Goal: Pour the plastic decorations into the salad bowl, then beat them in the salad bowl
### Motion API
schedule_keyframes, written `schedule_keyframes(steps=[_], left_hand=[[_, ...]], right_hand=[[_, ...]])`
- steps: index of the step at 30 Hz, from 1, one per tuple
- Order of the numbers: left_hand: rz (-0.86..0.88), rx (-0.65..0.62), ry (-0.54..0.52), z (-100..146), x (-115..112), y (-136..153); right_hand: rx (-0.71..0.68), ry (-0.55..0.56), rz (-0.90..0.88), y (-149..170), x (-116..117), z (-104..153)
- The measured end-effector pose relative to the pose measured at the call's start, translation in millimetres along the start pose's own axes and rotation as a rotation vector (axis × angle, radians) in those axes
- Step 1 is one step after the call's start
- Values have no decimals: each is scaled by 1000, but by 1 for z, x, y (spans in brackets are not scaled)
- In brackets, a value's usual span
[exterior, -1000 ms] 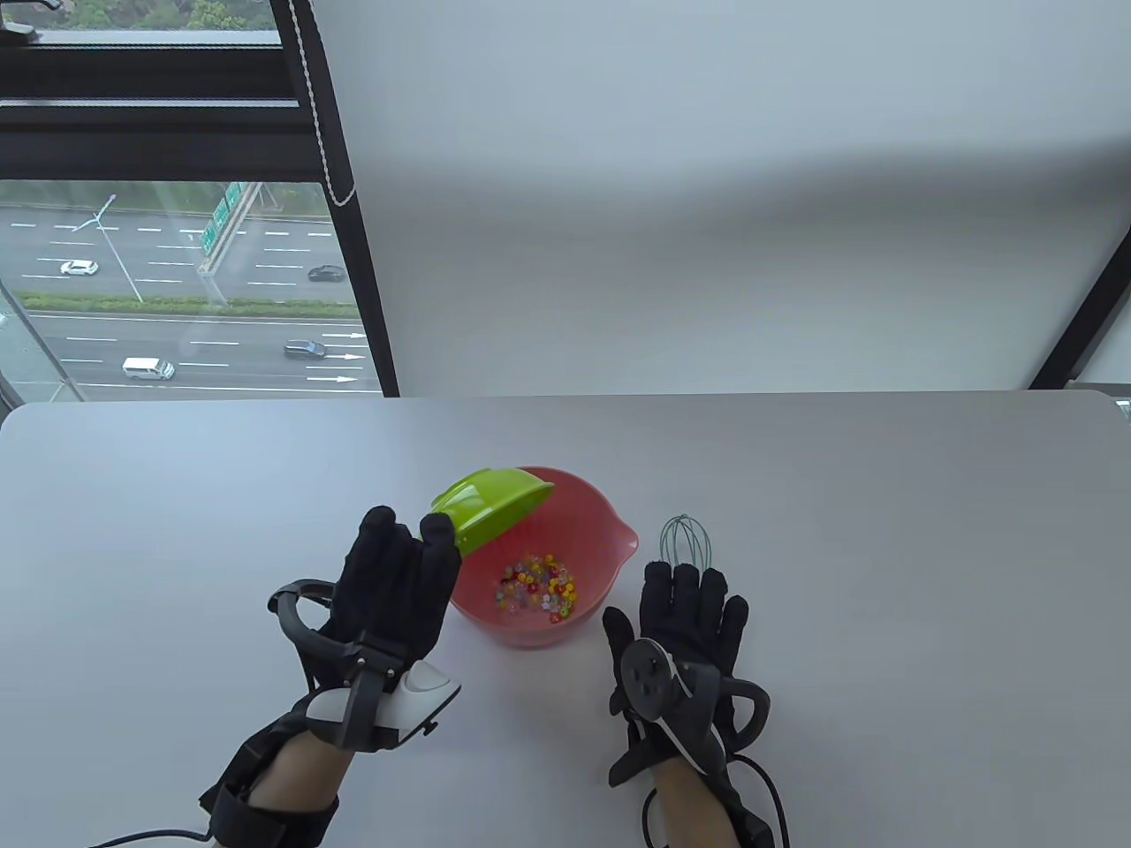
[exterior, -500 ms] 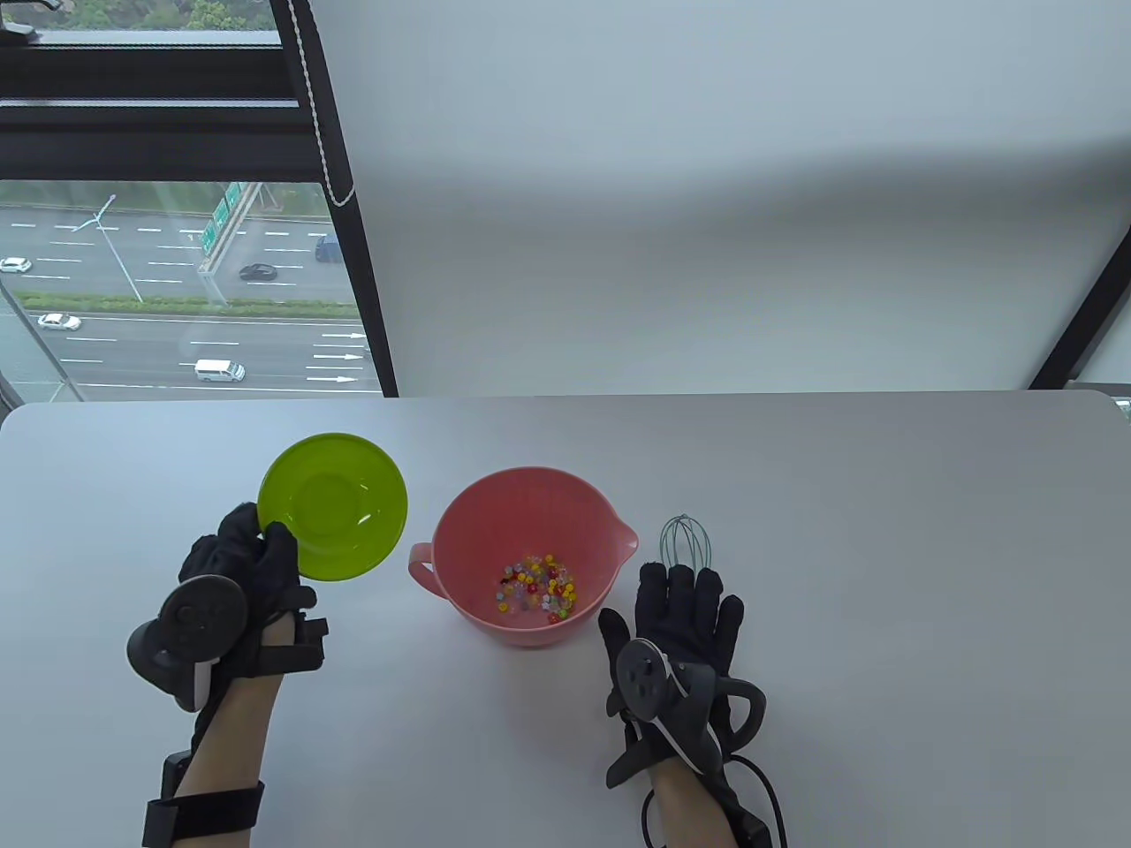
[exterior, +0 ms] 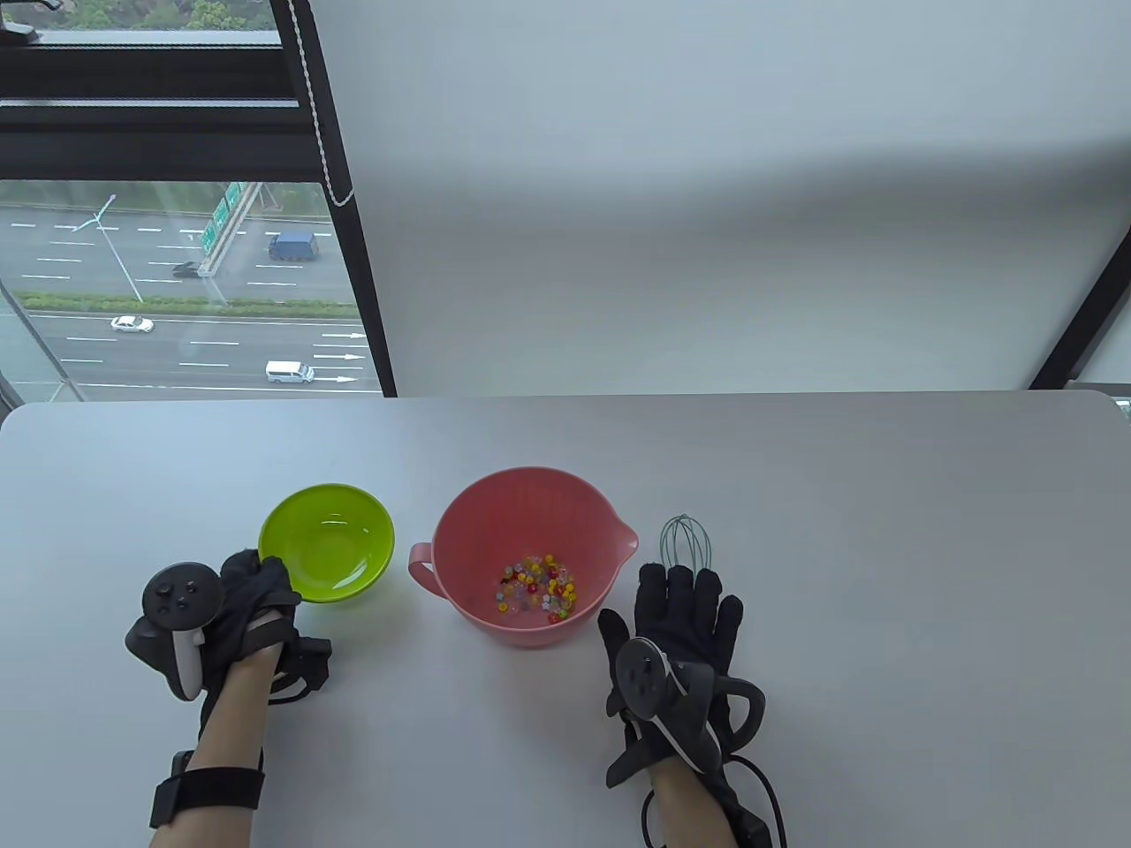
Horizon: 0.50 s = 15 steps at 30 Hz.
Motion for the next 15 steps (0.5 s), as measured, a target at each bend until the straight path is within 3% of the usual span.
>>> schedule_keyframes(steps=[8,15], left_hand=[[10,75,84,-10,-13,16],[-93,113,116,-9,-15,22]], right_hand=[[7,-2,-5,1,0,-1],[6,-8,-2,0,0,-1]])
Point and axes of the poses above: the tracker on the back of each hand, its own y axis roughly to the little-finger side, its own z axis roughly from the fingertips to the wrist, x = y × z, the point moved 2 cm from there along -z, roughly from the wrist to the fingertips, and after that the axes turned 13 degrees about y, right-handed, at the moved point
